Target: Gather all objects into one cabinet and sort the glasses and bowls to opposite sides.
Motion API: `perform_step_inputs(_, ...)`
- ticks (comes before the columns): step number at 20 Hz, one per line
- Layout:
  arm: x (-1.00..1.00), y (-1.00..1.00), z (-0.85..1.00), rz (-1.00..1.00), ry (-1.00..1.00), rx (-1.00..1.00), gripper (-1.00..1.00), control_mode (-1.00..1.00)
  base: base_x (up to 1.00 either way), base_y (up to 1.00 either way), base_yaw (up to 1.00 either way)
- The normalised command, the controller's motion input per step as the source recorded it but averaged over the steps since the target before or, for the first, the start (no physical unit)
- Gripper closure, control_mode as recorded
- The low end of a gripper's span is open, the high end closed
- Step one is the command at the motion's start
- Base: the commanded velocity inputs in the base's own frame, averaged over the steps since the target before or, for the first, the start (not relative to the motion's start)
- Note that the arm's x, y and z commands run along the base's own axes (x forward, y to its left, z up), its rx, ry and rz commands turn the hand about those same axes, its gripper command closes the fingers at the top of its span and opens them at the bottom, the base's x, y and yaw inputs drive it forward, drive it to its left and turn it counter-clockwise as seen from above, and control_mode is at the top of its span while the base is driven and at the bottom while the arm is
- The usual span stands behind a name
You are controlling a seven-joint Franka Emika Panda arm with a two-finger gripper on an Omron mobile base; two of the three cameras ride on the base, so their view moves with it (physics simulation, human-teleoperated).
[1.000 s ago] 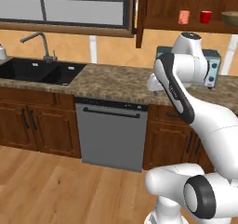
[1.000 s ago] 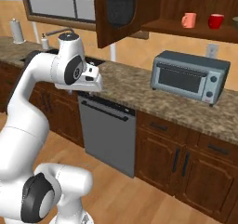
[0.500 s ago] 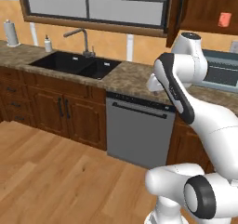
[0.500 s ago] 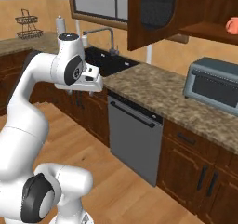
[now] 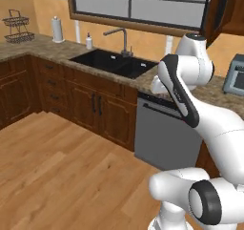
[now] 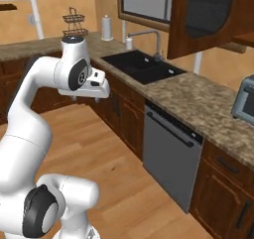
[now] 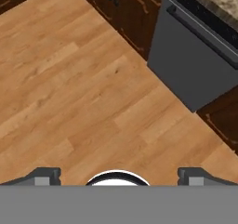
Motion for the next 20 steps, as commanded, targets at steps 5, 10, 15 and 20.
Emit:
perform_step_inputs(5,0.00,0.00,0.00,0.00,0.00,0.00,-1.00,1.00,0.00,0.14,0.37)
perform_step_inputs(10,0.00,0.00,0.00,0.00,0.00,0.00,-1.00,1.00,0.00,0.14,0.37)
perform_step_inputs(15,0.00,0.00,0.00,0.00,0.00,0.00,-1.00,1.00,0.00,0.13,0.36)
perform_step_inputs(20,0.00,0.00,0.00,0.00,0.00,0.00,-1.00,1.00,0.00,0.12,0.35)
